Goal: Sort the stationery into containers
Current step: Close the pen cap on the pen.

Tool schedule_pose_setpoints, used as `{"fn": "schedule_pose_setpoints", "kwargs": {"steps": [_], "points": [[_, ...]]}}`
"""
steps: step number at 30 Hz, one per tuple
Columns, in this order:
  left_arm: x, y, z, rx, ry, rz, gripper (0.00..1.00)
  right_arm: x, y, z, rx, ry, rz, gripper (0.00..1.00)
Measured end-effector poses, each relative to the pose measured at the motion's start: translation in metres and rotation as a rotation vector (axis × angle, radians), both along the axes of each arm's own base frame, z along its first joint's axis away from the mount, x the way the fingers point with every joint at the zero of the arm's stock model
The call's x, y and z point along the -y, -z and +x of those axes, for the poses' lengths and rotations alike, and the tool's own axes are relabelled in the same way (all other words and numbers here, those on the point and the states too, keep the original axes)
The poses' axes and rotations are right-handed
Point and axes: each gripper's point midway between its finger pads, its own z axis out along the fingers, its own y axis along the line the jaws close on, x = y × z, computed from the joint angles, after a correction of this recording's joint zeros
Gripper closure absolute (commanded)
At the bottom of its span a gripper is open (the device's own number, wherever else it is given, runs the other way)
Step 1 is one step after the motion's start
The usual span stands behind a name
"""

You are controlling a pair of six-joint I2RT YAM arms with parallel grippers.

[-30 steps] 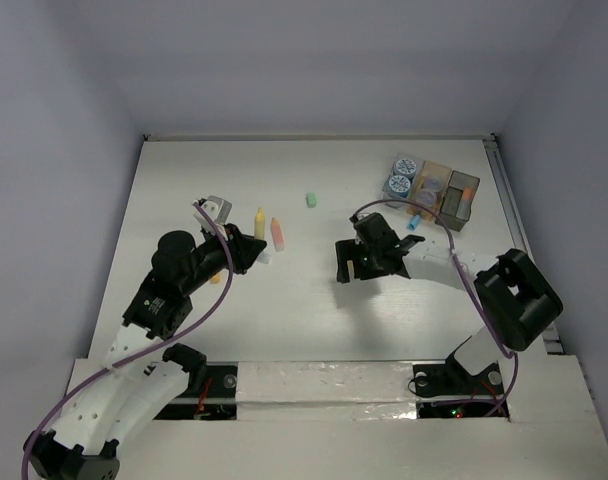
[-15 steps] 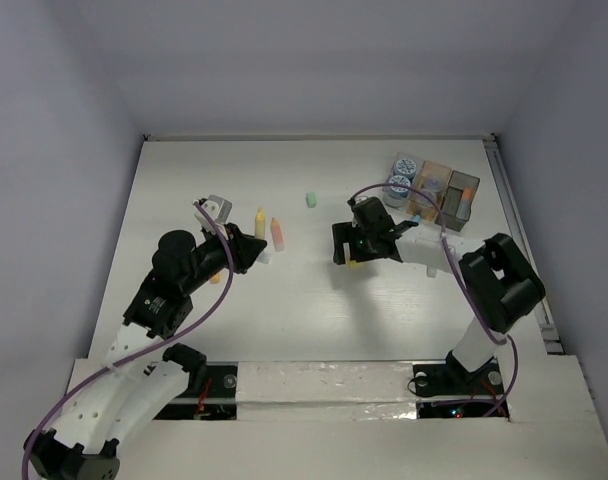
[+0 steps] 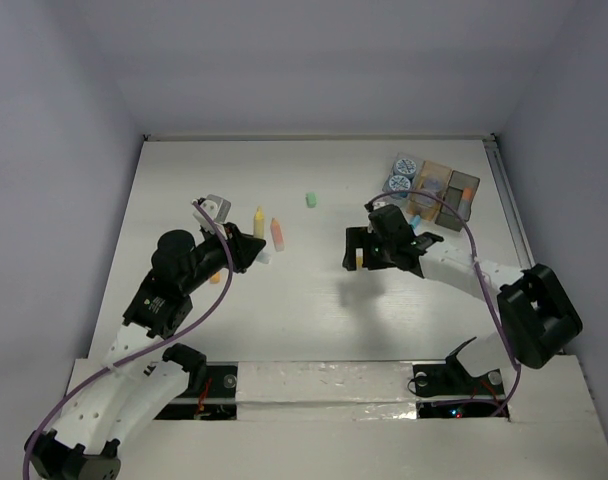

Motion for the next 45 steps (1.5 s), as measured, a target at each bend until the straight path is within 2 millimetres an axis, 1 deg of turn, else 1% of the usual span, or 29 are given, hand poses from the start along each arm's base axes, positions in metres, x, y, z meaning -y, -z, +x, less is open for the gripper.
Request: {"fn": "schedule_pose_setpoints", "kwargs": {"steps": [4, 8, 9, 11, 12, 15, 20, 23, 24, 27, 28, 29, 30, 34, 36, 37, 42, 43, 45], "points": [[0.000, 0.000, 0.000, 0.000, 0.000, 0.000, 1.00, -0.006, 0.016, -0.015, -0.066, -0.027, 0.039, 0.09], [0.000, 0.000, 0.000, 0.000, 0.000, 0.000, 1.00, -0.014, 0.033, -0.016, -0.111, -0.039, 0.054, 0.09], [0.000, 0.000, 0.000, 0.000, 0.000, 0.000, 1.00, -0.017, 0.035, -0.013, -0.114, -0.040, 0.056, 0.09], [0.000, 0.000, 0.000, 0.001, 0.000, 0.000, 1.00, -0.022, 0.030, -0.005, -0.094, -0.042, 0.069, 0.09], [0.000, 0.000, 0.000, 0.001, 0.000, -0.001, 1.00, -0.024, 0.035, -0.002, -0.100, -0.040, 0.063, 0.10], [0.000, -0.001, 0.000, 0.002, 0.000, -0.001, 1.00, -0.030, 0.034, 0.012, -0.084, -0.033, 0.059, 0.12], [0.000, -0.001, 0.000, 0.003, 0.000, -0.001, 1.00, -0.034, 0.035, 0.030, -0.063, -0.018, 0.031, 0.18], [0.000, -0.001, 0.000, 0.003, 0.000, -0.001, 1.00, -0.033, 0.037, 0.039, -0.049, -0.009, 0.002, 0.20], [0.000, -0.001, 0.000, 0.003, 0.000, -0.001, 1.00, -0.032, 0.038, 0.042, -0.044, -0.004, -0.011, 0.24], [0.000, -0.001, 0.000, 0.003, 0.000, -0.001, 1.00, -0.029, 0.039, 0.047, -0.032, 0.003, -0.039, 0.26], [0.000, -0.001, 0.000, 0.003, 0.000, -0.001, 1.00, -0.027, 0.039, 0.048, -0.030, 0.003, -0.050, 0.32], [0.000, -0.001, 0.000, 0.003, 0.000, -0.001, 1.00, -0.026, 0.040, 0.048, -0.028, 0.001, -0.060, 0.34], [0.000, -0.001, 0.000, 0.003, 0.000, -0.001, 1.00, -0.023, 0.041, 0.047, -0.031, 0.004, -0.072, 0.38], [0.000, -0.001, 0.000, 0.003, 0.000, -0.001, 1.00, -0.018, 0.043, 0.046, -0.039, -0.009, -0.117, 0.42], [0.000, -0.001, 0.000, 0.003, 0.000, -0.002, 1.00, -0.016, 0.044, 0.046, -0.044, -0.022, -0.138, 0.50], [0.000, -0.001, 0.000, 0.003, 0.000, -0.001, 1.00, -0.014, 0.045, 0.046, -0.047, -0.028, -0.151, 0.52], [0.000, -0.001, 0.000, 0.002, 0.001, -0.002, 1.00, -0.012, 0.047, 0.048, -0.072, -0.060, -0.205, 0.53], [0.000, -0.001, -0.001, 0.002, 0.002, -0.002, 1.00, -0.012, 0.046, 0.050, -0.077, -0.067, -0.214, 0.61], [0.000, -0.001, -0.001, 0.002, 0.003, -0.002, 1.00, -0.013, 0.047, 0.052, -0.091, -0.081, -0.235, 0.65]]}}
